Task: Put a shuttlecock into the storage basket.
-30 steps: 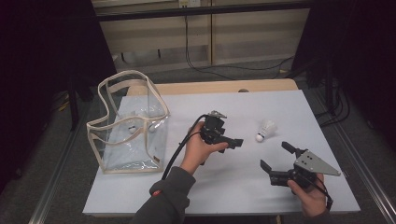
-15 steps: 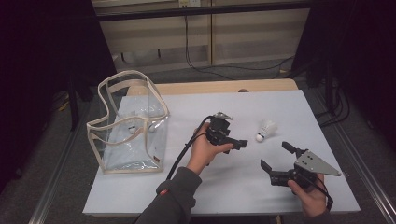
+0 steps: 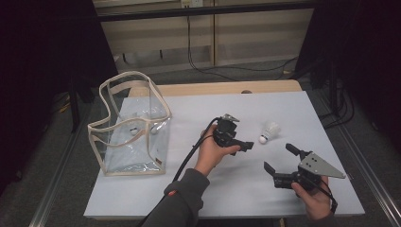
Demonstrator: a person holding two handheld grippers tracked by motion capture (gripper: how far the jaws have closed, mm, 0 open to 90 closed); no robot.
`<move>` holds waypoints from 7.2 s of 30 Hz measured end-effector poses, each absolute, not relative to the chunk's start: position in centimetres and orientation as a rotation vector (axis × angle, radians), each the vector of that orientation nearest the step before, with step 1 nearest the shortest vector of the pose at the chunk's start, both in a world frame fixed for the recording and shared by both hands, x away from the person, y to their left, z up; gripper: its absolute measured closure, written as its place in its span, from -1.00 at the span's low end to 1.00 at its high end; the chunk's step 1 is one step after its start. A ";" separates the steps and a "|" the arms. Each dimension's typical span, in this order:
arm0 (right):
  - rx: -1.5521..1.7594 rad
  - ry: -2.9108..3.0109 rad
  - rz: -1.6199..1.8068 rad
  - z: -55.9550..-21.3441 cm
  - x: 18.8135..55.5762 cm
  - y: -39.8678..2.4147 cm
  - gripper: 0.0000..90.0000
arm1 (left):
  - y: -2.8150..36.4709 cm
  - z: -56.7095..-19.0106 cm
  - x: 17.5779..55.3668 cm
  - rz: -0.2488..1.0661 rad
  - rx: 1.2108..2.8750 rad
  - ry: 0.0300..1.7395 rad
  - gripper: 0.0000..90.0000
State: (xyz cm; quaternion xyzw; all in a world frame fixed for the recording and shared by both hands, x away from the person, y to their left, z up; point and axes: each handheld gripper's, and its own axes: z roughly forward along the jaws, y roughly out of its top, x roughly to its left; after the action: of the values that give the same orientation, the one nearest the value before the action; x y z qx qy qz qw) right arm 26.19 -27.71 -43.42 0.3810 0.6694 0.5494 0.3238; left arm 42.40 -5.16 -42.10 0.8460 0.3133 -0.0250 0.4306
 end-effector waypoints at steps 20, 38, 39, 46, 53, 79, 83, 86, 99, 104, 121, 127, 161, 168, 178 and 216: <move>0.998 1.761 1.442 -43.4 26.1 -27.6 -0.96 | -7.0 -43.1 42.2 -0.070 2.120 0.763 -0.76; 0.999 1.755 1.443 -43.4 26.0 -27.7 -0.96 | -8.6 -43.8 42.0 -0.046 2.117 0.738 -0.92; 0.997 1.755 1.442 -43.4 26.0 -27.7 -0.96 | -8.7 -43.7 42.1 -0.045 2.122 0.737 -0.93; 0.998 1.756 1.444 -43.4 26.0 -27.7 -0.96 | -9.2 -43.9 42.3 -0.030 2.119 0.749 -0.96; 0.997 1.757 1.444 -43.4 26.0 -27.6 -0.96 | -9.7 -44.1 42.3 -0.013 2.115 0.738 -0.89; 0.999 1.754 1.447 -43.3 26.0 -27.7 -0.96 | -11.7 -45.2 43.0 0.061 2.120 0.743 -0.23; 0.995 1.752 1.449 -43.3 26.0 -27.8 -0.96 | -12.1 -45.4 43.2 0.076 2.118 0.727 -0.11; 0.997 1.754 1.450 -43.4 26.0 -27.7 -0.96 | -12.5 -45.5 43.3 0.086 2.117 0.713 0.00; 1.000 1.750 1.449 -43.3 26.0 -27.9 -0.96 | -13.3 -46.3 43.6 0.059 2.131 0.706 0.44; 0.995 1.752 1.447 -43.4 26.0 -27.8 -0.96 | -12.9 -45.9 43.5 0.037 2.148 0.732 0.45; 0.989 1.761 1.435 -43.4 25.9 -27.7 -0.96 | -8.4 -43.8 42.5 -0.052 2.134 0.758 0.45; 0.990 1.763 1.435 -43.5 26.0 -27.7 -0.96 | -7.8 -43.1 42.1 -0.075 2.126 0.742 0.46; 0.981 1.770 1.427 -43.5 26.1 -27.5 -0.96 | -3.9 -41.8 41.7 -0.157 2.157 0.763 0.46; 0.985 1.768 1.429 -43.5 26.2 -27.5 -0.96 | -3.2 -41.5 41.6 -0.153 2.161 0.767 0.46; 0.981 1.771 1.427 -43.5 26.1 -27.5 -0.96 | -1.8 -41.0 41.6 -0.161 2.154 0.781 0.46; 0.986 1.769 1.421 -43.5 26.0 -27.5 -0.96 | 2.2 -37.7 41.5 -0.163 2.202 0.798 0.46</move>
State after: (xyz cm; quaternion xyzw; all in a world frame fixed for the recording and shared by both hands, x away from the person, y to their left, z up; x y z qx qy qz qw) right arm 25.95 -27.53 -43.51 0.3766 0.6755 0.5426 0.3277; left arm 41.49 2.25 -37.68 0.8650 0.3133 -0.0640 0.3867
